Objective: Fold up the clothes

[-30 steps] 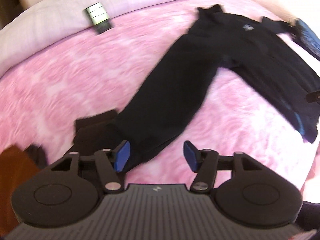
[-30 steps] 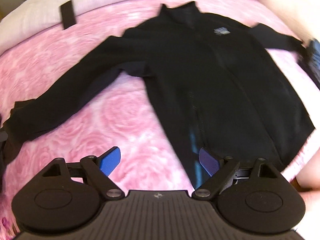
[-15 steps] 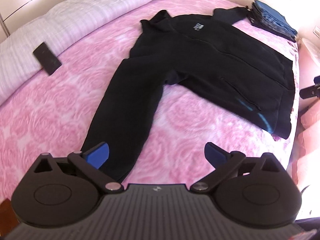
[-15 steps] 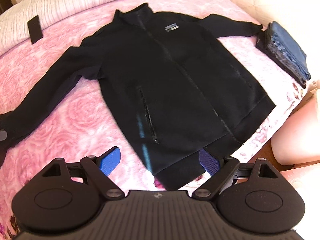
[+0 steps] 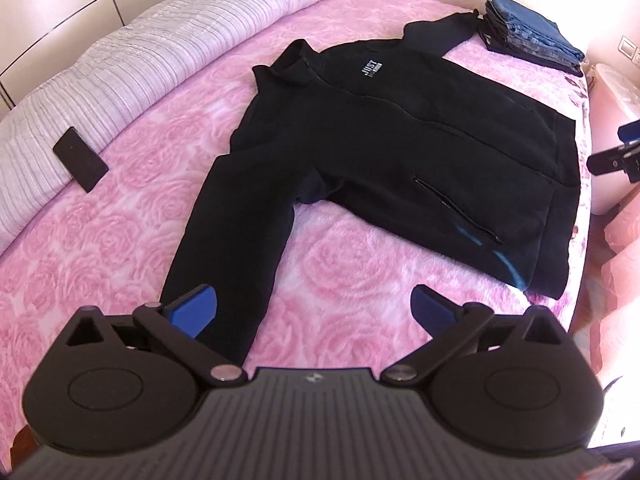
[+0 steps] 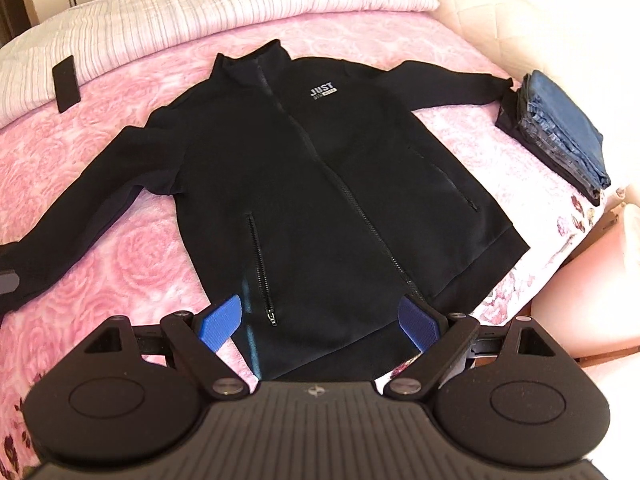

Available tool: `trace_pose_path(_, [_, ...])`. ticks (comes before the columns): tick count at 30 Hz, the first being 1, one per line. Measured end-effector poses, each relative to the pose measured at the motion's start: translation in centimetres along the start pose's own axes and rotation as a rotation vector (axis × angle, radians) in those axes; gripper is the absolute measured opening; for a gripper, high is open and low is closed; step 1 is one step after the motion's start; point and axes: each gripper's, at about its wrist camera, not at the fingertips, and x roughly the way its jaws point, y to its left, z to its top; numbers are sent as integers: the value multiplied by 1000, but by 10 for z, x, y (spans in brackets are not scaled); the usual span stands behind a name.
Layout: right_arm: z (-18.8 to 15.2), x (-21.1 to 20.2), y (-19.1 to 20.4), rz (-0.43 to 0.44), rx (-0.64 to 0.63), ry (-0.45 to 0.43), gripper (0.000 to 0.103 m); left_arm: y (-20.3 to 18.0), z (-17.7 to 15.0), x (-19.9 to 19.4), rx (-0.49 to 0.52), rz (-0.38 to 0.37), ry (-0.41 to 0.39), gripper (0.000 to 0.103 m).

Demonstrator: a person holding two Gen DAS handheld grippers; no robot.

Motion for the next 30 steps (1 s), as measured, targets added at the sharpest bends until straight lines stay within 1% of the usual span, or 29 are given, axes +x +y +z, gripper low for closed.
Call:
trace_pose_path(3, [-2, 6, 26, 61, -58, -1, 88, 4, -10, -2, -17, 20, 4, 102])
trace_pose_path(7, [-5, 14, 60, 141, -135, -3, 88, 19, -39, -9, -19, 68, 19, 102])
trace_pose_path(9, [-6, 18, 77, 182, -174, -4, 88, 35, -60, -13, -20, 96, 38, 102])
trace_pose_path(13, [-9, 26, 111, 263, -251, -5, 88, 80, -106, -23, -52, 160, 84, 102])
trace_pose_path(15, [-12, 29, 147, 324, -325, -25, 86, 104, -127, -29, -76, 176, 102, 102])
trace_pose_path(18, [-17, 40, 212, 421, -435, -36, 73, 136, -152, -37, -101, 205, 114, 102])
trace_pose_path(22, [-22, 60, 286, 504, -551, -48, 64, 170, -173, -44, -146, 226, 102, 102])
trace_pose_path(26, [-28, 80, 358, 583, -666, -60, 63, 195, -185, -44, -180, 245, 73, 102])
trace_pose_path(30, [-45, 106, 409, 610, -774, -84, 58, 215, -197, -38, -221, 271, 25, 102])
